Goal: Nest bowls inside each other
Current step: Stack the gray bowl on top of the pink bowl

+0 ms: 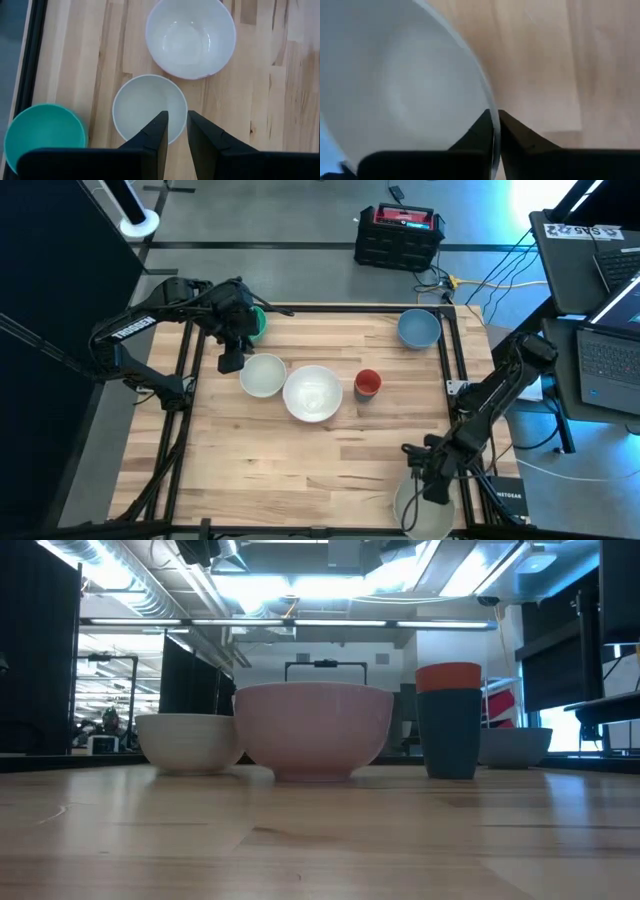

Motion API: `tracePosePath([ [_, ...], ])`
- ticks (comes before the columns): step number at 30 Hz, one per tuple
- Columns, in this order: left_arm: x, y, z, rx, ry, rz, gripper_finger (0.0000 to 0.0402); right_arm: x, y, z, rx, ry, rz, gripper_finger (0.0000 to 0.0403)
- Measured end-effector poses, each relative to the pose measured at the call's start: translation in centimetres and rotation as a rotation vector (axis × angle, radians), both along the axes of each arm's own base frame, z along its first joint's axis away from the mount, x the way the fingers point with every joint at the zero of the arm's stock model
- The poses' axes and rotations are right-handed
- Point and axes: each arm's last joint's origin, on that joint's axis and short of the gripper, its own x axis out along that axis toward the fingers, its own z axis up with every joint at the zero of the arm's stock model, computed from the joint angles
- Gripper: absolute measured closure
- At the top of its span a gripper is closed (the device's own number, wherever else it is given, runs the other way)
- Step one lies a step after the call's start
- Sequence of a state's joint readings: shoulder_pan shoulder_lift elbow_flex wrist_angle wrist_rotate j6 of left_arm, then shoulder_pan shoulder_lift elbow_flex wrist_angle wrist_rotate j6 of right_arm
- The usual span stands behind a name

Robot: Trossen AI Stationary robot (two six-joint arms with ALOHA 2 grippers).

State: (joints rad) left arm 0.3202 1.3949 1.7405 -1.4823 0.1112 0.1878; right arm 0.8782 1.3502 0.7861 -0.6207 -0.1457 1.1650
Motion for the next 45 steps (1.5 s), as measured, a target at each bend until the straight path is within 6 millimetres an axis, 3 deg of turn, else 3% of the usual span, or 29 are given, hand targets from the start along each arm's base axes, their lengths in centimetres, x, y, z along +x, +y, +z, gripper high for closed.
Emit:
tracePosePath([
  [3, 0.0, 0.0, 0.0, 0.002, 0.002, -0.003, 0.0347, 4.0, -1.5, 2.8, 0.003, -0.101, -0.024, 0.0401],
  [6, 0.0, 0.0, 0.0, 0.007, 0.005, -0.013, 0.0347, 7.8, -4.3, 5.6, -0.019, -0.207, -0.05, 0.0401],
  [11, -0.1, 0.0, 0.0, 0.015, 0.009, -0.028, 0.0347, 12.7, -10.9, 10.3, -0.112, -0.375, -0.096, 0.0402],
  [15, -0.1, 0.0, 0.0, 0.021, 0.012, -0.04, 0.0347, 14.6, -17.4, 14.1, -0.234, -0.487, -0.132, 0.0402],
  [18, -0.2, 0.0, -0.1, 0.049, 0.034, -0.069, 0.0347, 18.0, -20.6, 15.2, -0.257, -0.474, -0.123, 0.0402],
  [23, -0.8, 0.1, -0.3, 0.082, 0.096, -0.105, 0.0347, 23.5, -24.4, 13.6, -0.278, -0.33, -0.094, 0.0403],
  [26, -1.2, 0.2, -0.2, 0.097, 0.099, -0.129, 0.0347, 25.8, -26.4, 12.8, -0.286, -0.326, -0.114, 0.0403],
  [29, -1.7, 0.5, 0.1, 0.118, 0.086, -0.142, 0.0347, 27.3, -28.2, 10.8, -0.277, -0.276, -0.126, 0.0403],
  [31, -2.0, 0.7, 0.3, 0.129, 0.079, -0.146, 0.0347, 27.8, -28.8, 9.2, -0.245, -0.221, -0.117, 0.0403],
  [45, -2.9, 1.1, 0.7, 0.158, 0.061, -0.154, 0.0347, 28.9, -29.2, 4.1, -0.16, -0.079, -0.055, 0.0403],
])
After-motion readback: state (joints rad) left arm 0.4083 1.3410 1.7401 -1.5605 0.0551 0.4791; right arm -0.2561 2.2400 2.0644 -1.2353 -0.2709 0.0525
